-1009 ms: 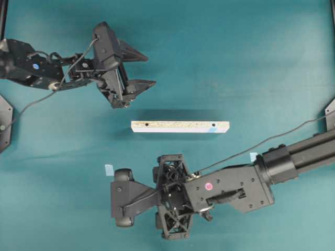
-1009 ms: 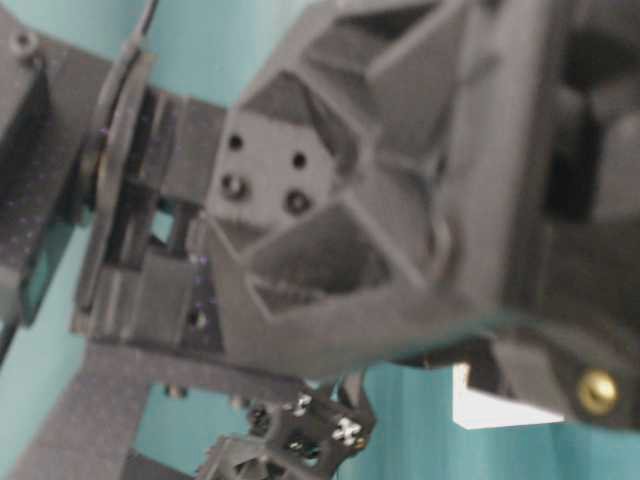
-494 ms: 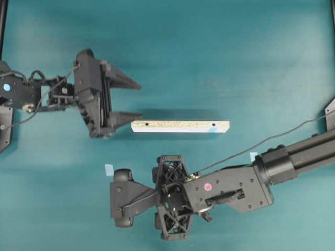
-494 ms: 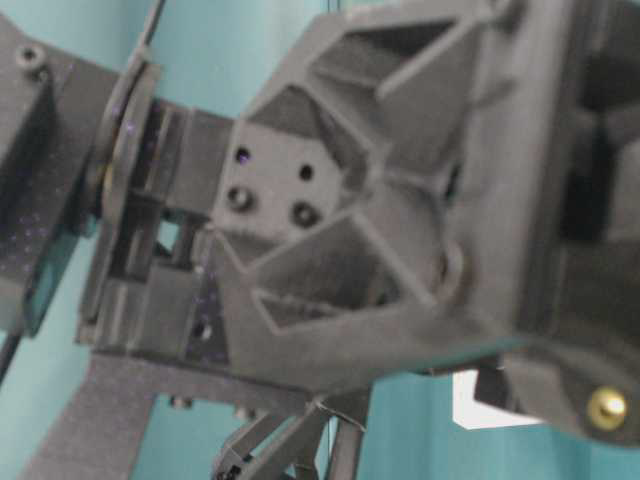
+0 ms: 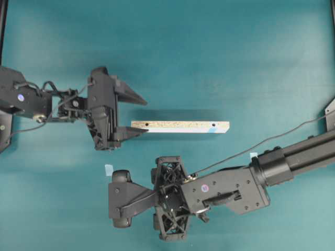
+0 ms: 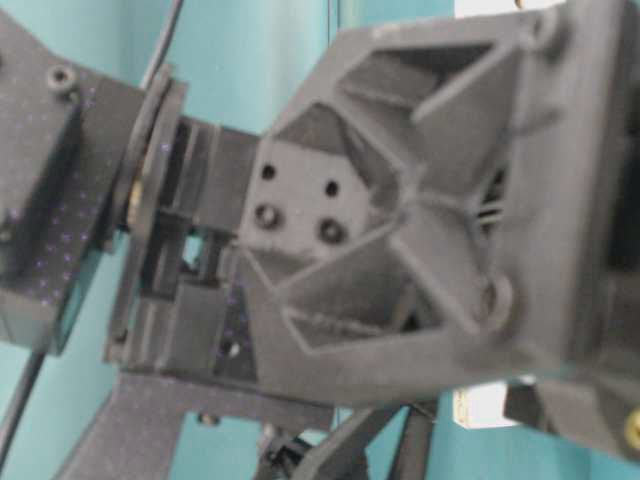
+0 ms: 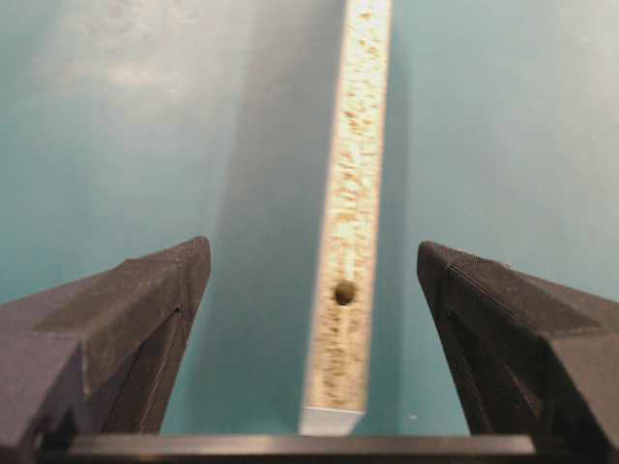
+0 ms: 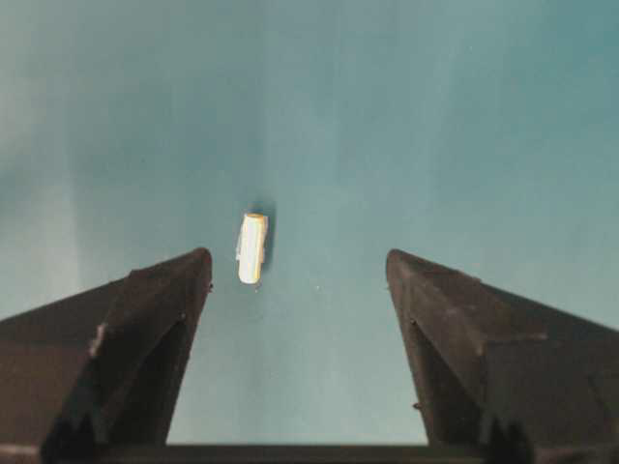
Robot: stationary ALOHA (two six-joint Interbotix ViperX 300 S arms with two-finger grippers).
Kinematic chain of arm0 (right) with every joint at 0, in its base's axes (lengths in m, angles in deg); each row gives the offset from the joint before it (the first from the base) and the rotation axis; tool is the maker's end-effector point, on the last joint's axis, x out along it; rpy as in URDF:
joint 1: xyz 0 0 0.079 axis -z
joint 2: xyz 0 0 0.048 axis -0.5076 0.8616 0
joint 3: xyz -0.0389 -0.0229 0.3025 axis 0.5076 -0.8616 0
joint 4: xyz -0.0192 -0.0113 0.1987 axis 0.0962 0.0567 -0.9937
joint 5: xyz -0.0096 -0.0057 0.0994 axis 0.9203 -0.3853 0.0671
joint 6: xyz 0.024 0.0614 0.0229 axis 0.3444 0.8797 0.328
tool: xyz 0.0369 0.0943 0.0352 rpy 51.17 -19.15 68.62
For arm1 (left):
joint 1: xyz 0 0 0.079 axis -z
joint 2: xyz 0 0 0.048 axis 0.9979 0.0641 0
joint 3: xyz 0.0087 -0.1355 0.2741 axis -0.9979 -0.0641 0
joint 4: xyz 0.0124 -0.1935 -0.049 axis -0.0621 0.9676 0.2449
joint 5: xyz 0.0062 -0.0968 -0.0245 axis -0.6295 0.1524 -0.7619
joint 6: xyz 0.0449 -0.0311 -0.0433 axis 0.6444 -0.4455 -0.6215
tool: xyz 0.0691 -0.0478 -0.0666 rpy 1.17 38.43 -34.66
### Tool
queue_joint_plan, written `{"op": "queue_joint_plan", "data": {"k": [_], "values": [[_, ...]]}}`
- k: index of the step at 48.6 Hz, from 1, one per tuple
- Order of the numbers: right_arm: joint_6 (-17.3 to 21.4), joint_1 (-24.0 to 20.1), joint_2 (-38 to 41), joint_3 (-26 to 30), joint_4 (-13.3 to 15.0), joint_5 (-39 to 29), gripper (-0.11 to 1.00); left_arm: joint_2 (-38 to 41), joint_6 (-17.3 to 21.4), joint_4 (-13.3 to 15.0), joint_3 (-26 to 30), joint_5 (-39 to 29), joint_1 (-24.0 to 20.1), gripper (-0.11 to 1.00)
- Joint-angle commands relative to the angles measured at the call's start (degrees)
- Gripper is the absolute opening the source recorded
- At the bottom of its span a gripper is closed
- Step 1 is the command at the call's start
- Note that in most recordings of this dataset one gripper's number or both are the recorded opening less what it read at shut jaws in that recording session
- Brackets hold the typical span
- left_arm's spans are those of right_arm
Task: Insert the rod into the hole on the wooden board.
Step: 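Lower and close the left gripper on the white board's left end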
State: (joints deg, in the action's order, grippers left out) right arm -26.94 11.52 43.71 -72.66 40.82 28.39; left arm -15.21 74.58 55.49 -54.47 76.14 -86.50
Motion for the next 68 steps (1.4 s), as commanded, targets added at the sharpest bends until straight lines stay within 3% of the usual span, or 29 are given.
{"op": "queue_joint_plan", "data": {"k": [1, 55, 68], "values": [[0.26, -0.53, -0.97, 1.58, -0.09, 0.18, 0.79, -0.18, -0.79, 0.00, 0.97, 0.26, 1.14, 0.96], [2.99, -1.85, 1.41, 3.25, -0.09, 1.23, 0.79, 6.59, -1.58, 0.00, 2.29, 0.35, 0.44, 0.96], [2.99, -2.02, 3.16, 4.75, -0.09, -2.02, 0.79, 6.59, -1.58, 0.00, 2.46, 0.35, 0.44, 0.96]]}}
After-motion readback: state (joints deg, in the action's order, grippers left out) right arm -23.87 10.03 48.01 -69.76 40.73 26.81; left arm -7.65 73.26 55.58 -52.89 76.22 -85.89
